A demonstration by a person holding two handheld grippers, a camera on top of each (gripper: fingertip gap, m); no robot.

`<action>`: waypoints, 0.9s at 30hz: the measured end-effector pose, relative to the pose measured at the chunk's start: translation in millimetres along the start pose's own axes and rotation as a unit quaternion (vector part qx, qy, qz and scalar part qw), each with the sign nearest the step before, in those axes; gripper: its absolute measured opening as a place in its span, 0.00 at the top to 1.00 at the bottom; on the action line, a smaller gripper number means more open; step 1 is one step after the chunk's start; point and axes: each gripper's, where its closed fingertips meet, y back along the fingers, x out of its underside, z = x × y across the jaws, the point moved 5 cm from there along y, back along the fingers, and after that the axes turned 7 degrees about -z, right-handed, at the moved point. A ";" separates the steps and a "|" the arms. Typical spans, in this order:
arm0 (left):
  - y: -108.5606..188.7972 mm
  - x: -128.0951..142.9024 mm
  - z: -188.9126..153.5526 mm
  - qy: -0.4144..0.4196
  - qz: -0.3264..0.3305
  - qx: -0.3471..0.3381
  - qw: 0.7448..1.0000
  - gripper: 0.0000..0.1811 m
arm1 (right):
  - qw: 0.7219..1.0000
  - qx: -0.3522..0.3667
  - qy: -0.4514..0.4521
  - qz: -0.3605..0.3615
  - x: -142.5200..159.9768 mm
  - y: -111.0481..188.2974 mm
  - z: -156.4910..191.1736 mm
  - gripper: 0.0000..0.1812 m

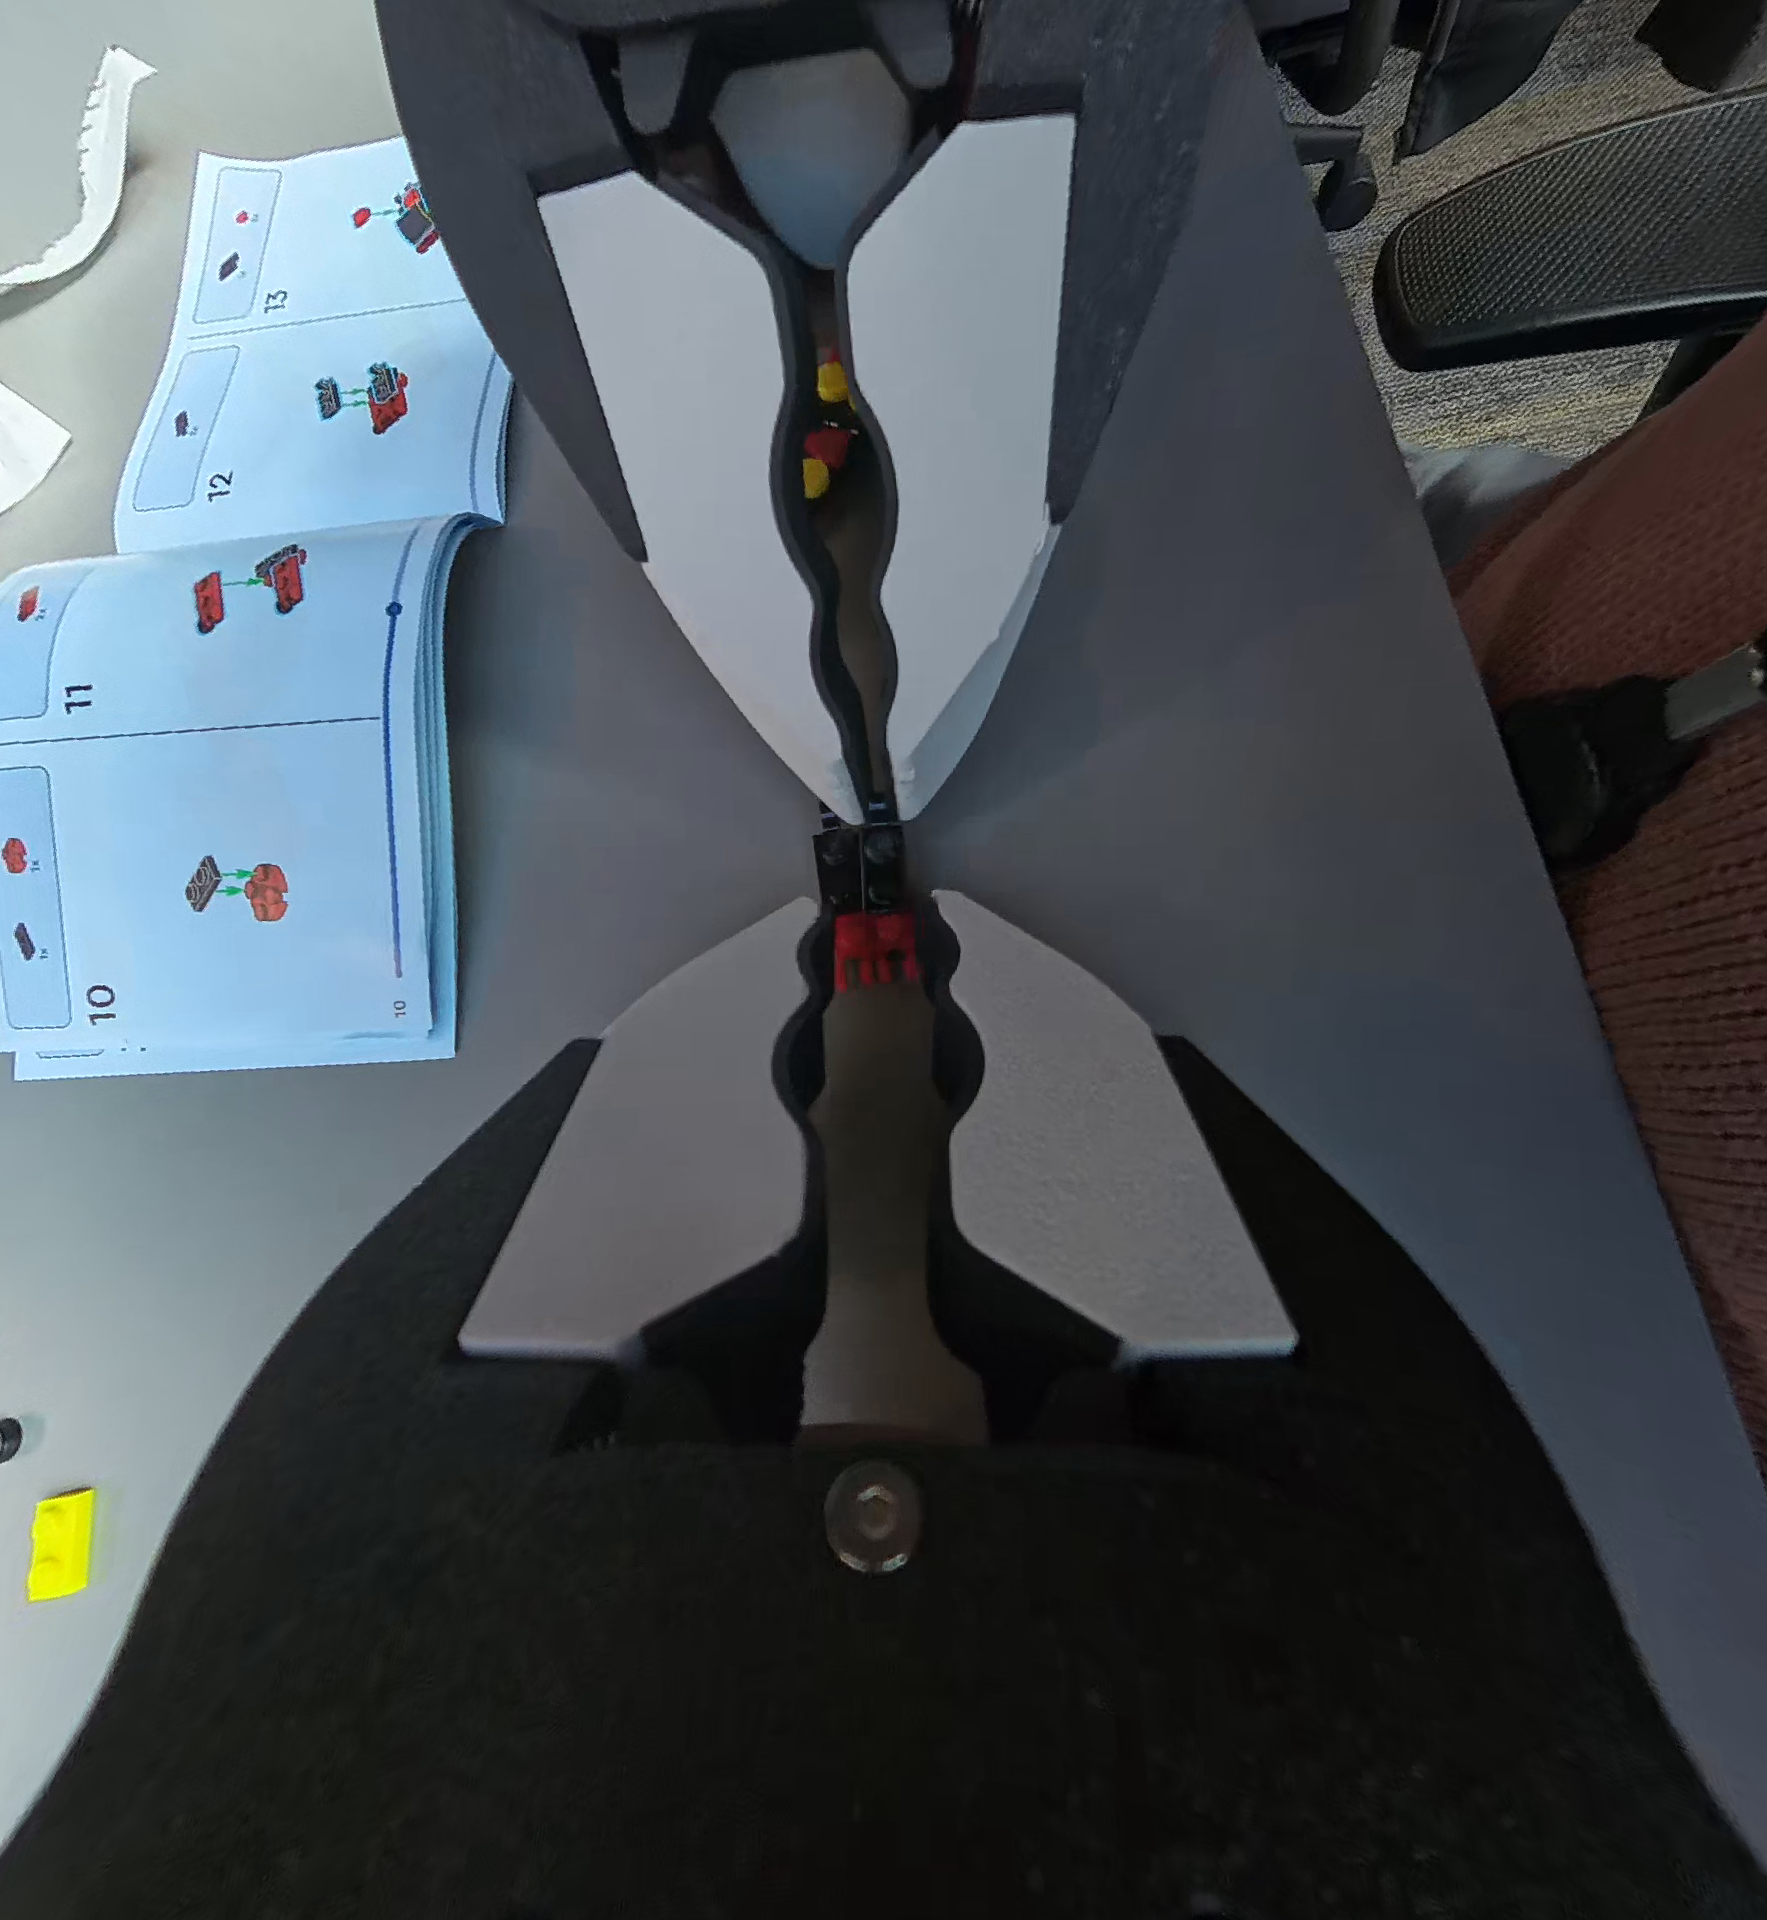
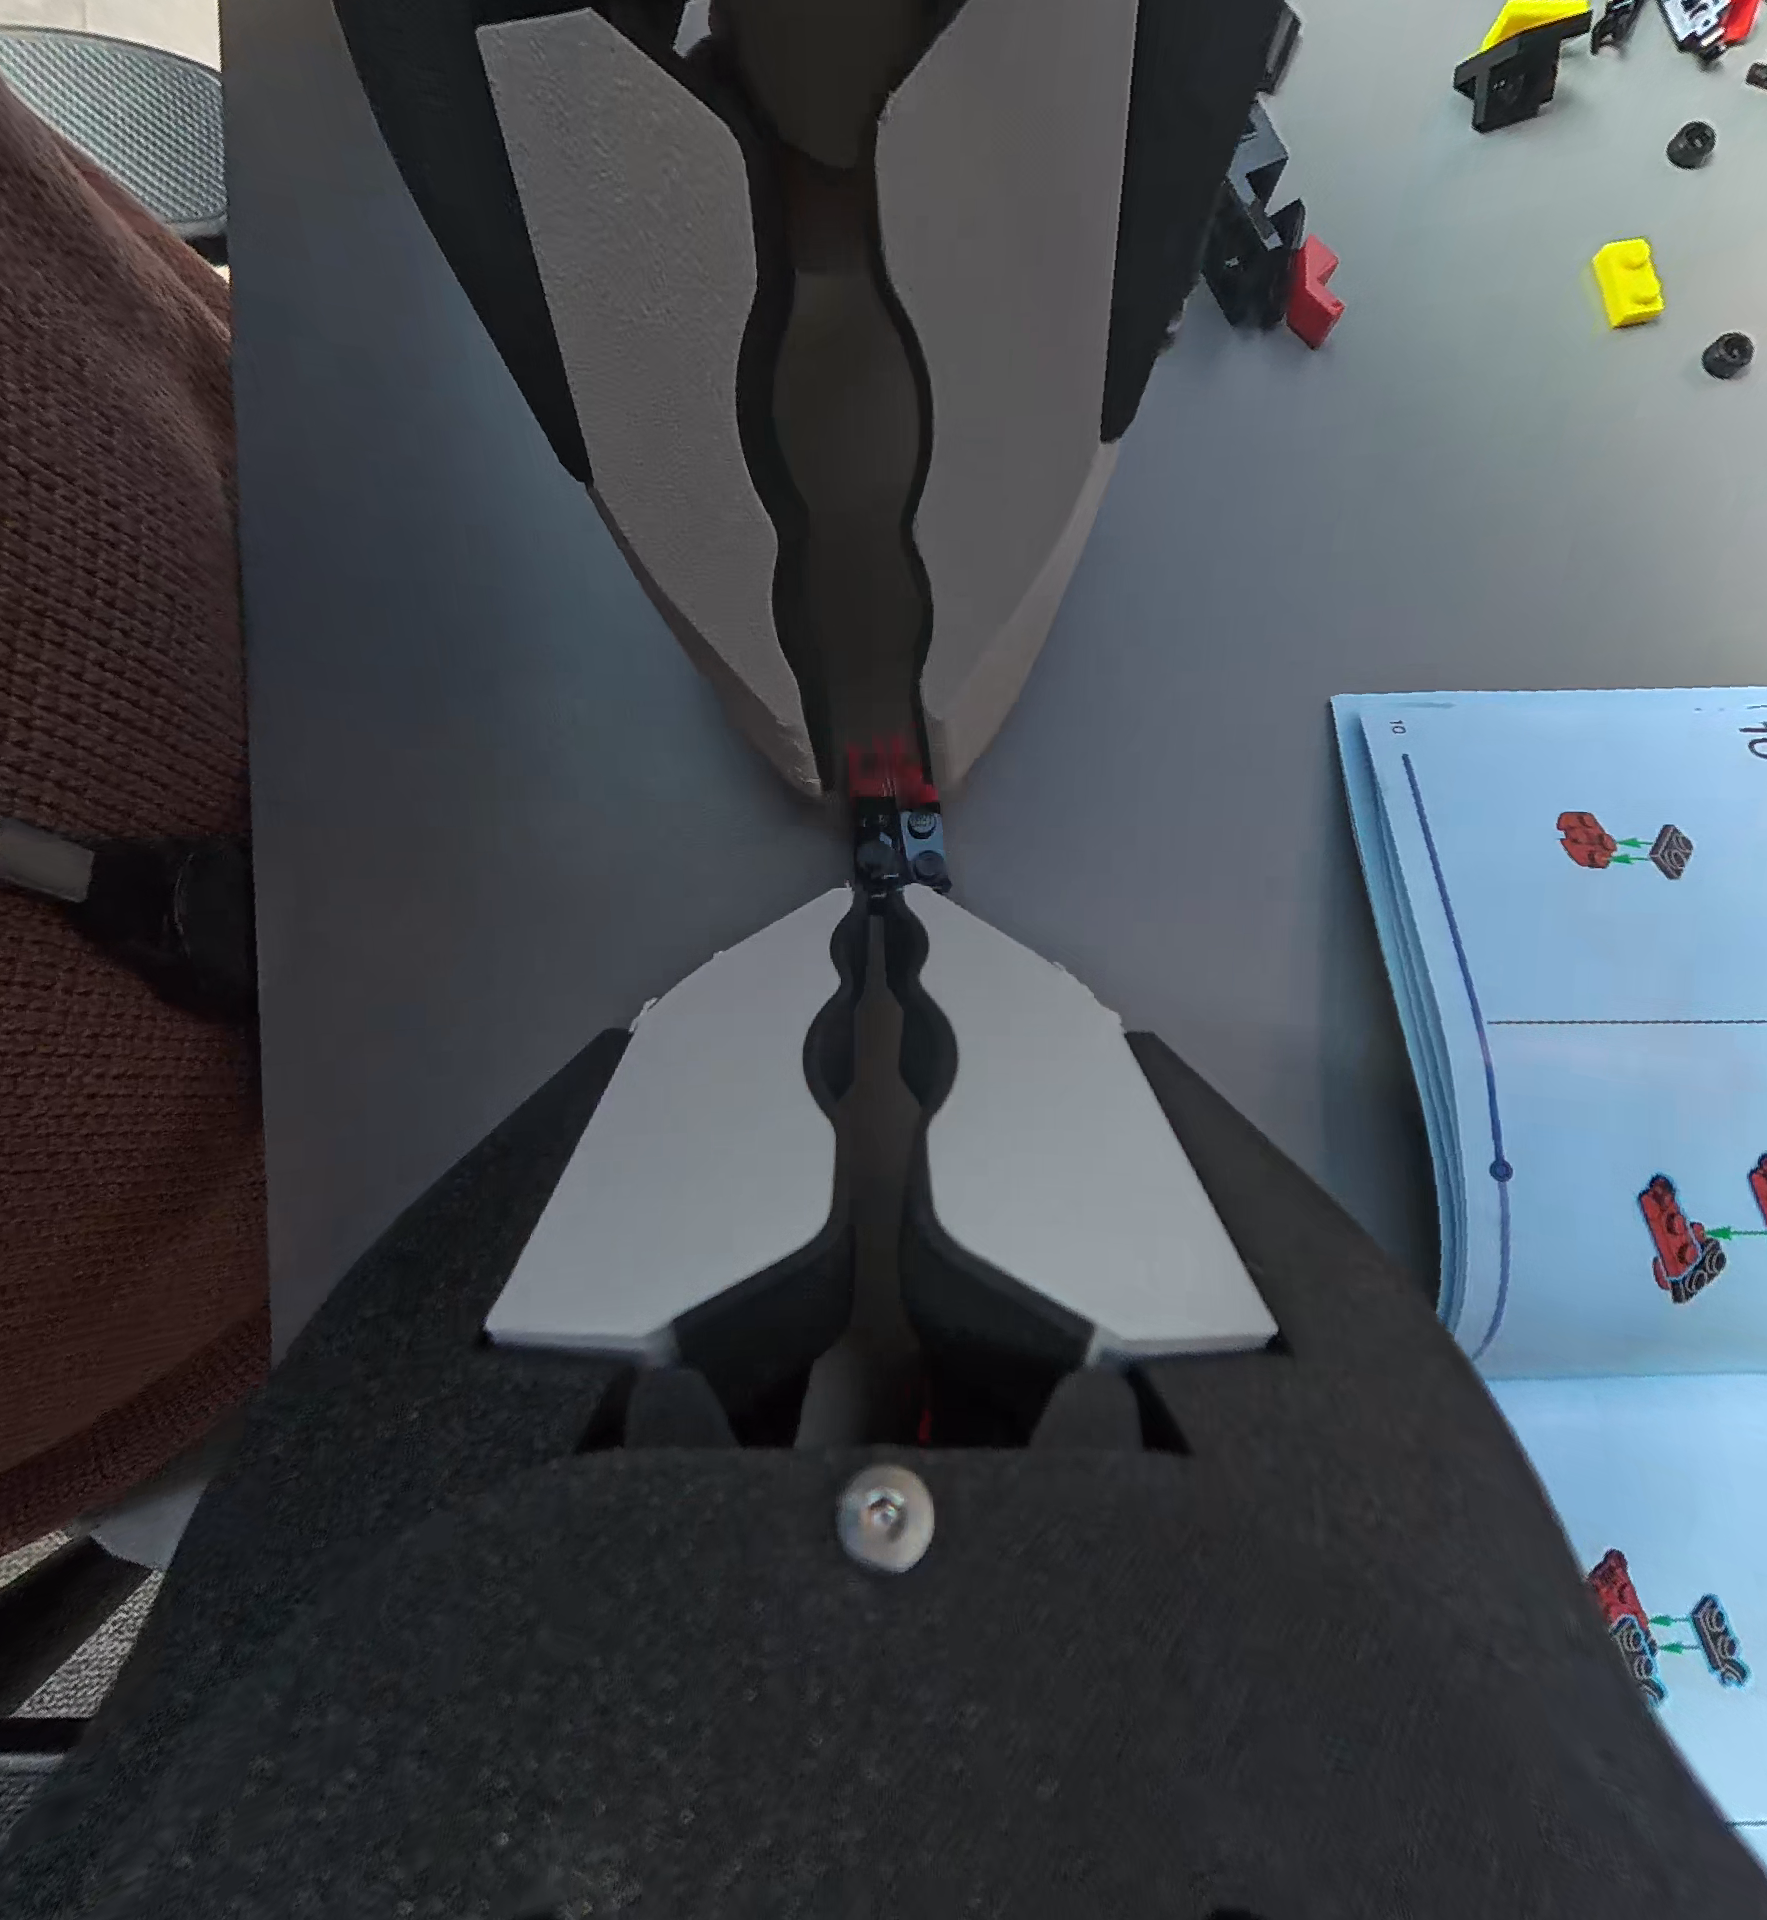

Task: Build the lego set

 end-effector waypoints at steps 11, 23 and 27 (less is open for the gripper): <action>-4.9 -0.1 1.6 -0.015 0.011 0.004 1.000 0.91 | 1.000 0.007 0.000 -0.001 2.4 5.6 -2.5 0.99; -7.1 1.1 2.8 -0.027 0.003 0.016 1.000 0.91 | 1.000 0.002 0.021 0.009 -0.8 2.9 -2.2 0.99; -7.2 1.4 2.9 -0.033 0.002 0.016 0.999 0.91 | 1.000 -0.002 0.017 0.008 0.9 2.6 -2.1 0.98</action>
